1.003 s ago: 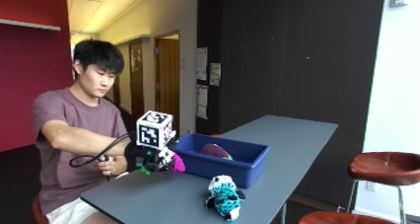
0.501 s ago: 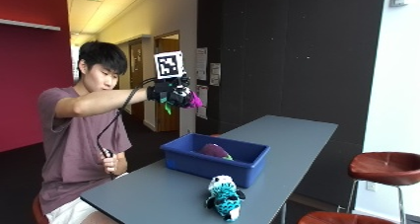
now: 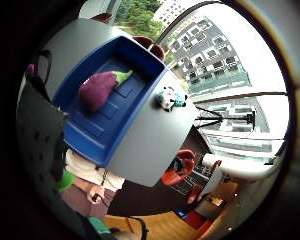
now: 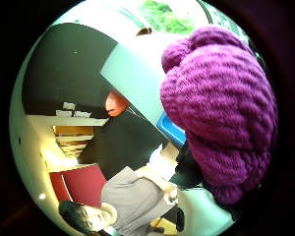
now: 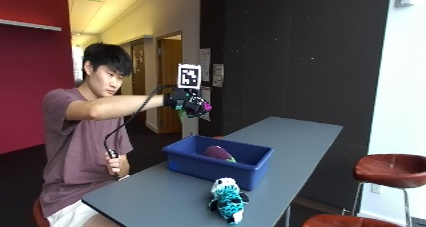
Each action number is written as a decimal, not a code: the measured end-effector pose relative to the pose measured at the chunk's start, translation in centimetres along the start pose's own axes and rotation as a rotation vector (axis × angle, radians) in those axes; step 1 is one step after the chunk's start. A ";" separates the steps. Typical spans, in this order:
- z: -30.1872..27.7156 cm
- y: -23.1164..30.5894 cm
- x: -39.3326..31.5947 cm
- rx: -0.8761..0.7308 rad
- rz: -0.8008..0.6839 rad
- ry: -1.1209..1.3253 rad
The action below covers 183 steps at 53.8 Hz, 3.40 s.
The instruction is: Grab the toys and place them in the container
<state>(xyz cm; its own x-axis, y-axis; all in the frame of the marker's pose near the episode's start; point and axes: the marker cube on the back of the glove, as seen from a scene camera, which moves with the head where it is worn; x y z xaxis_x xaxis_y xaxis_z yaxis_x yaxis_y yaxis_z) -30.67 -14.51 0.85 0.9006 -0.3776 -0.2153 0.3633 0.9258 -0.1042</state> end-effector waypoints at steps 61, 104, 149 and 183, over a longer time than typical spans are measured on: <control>7.6 -1.1 24.1 -0.173 0.434 -0.193; 22.9 -6.0 29.4 -0.096 0.431 -0.261; -3.5 -3.8 14.3 0.178 0.291 -0.092; 1.9 -12.5 4.3 -0.297 0.412 -0.025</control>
<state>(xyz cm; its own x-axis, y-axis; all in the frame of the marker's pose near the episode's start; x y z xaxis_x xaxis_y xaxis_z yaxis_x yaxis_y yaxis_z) -30.90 -27.64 3.09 0.9616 0.0224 -0.2735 -0.1039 0.9521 -0.2876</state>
